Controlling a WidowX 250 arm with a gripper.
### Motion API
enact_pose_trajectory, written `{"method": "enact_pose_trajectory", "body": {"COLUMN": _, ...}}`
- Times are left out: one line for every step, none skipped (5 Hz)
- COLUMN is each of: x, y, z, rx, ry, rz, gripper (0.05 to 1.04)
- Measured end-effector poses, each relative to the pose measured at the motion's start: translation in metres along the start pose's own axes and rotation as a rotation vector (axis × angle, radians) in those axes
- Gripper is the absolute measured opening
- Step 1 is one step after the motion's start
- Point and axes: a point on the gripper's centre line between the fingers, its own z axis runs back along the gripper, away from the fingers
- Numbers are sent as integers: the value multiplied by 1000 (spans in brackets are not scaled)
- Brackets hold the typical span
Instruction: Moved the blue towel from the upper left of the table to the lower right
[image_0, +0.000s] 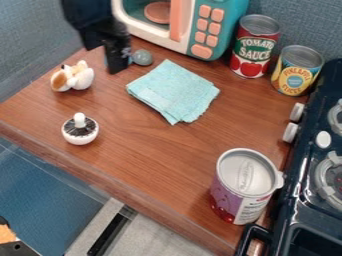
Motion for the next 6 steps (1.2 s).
{"method": "enact_pose_trajectory", "body": {"x": -35, "y": 3, "z": -17, "rx": -38, "ry": -9, "rz": -24, "gripper": 1001}}
{"method": "enact_pose_trajectory", "body": {"x": -59, "y": 1, "z": -32, "rx": -16, "ry": -4, "rz": -7, "gripper": 1001}}
{"method": "enact_pose_trajectory", "body": {"x": -76, "y": -1, "z": -50, "rx": -10, "ry": -15, "rz": 36, "gripper": 1001}}
{"method": "enact_pose_trajectory", "body": {"x": -92, "y": 1, "z": -71, "rx": 0, "ry": -27, "rz": 45, "gripper": 1001}}
{"method": "enact_pose_trajectory", "body": {"x": -96, "y": 6, "z": -84, "rx": 10, "ry": -30, "rz": 45, "gripper": 1001}}
{"method": "enact_pose_trajectory", "body": {"x": -100, "y": 13, "z": -94, "rx": 14, "ry": -39, "rz": 43, "gripper": 1001}}
